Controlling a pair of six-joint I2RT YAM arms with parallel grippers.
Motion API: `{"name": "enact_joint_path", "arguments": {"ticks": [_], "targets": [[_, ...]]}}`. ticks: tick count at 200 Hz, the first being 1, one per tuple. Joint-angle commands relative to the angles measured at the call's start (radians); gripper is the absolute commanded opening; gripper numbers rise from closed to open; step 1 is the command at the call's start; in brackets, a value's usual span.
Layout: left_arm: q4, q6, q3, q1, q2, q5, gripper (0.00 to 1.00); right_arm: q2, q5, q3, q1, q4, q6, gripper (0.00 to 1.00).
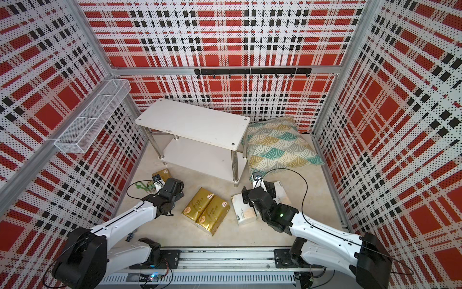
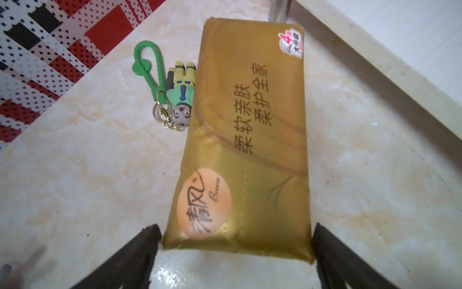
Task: Place the tissue boxes on the shelf by color
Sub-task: Pick up the box of tissues from the center of the board.
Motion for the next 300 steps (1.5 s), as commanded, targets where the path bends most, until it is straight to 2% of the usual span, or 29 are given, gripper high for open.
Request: {"name": "enact_joint_path", "arguments": {"ticks": [1, 152, 235, 269, 280, 300], "targets": [[0.039, -0.004, -0.016, -0.009, -0.004, -0.050, 0.99, 0.005, 0.019, -0.002, 0.010, 0.026, 0.010, 1.00], [0.130, -0.027, -0.025, -0.010, 0.107, -0.058, 0.99, -0.019, 0.036, -0.027, 0.015, 0.038, 0.009, 1.00], [0.216, -0.015, -0.045, 0.031, 0.155, -0.027, 1.00, -0.021, 0.045, -0.024, 0.015, 0.032, 0.001, 1.00], [0.253, -0.003, -0.053, 0.049, 0.174, -0.017, 0.99, -0.020, 0.048, -0.025, 0.014, 0.034, 0.000, 1.00], [0.253, -0.003, -0.052, 0.053, 0.184, -0.020, 0.94, -0.015, 0.048, -0.026, 0.015, 0.036, -0.001, 1.00], [0.259, 0.001, -0.050, 0.057, 0.190, -0.023, 0.93, -0.003, 0.049, -0.024, 0.015, 0.041, -0.004, 1.00]]}}
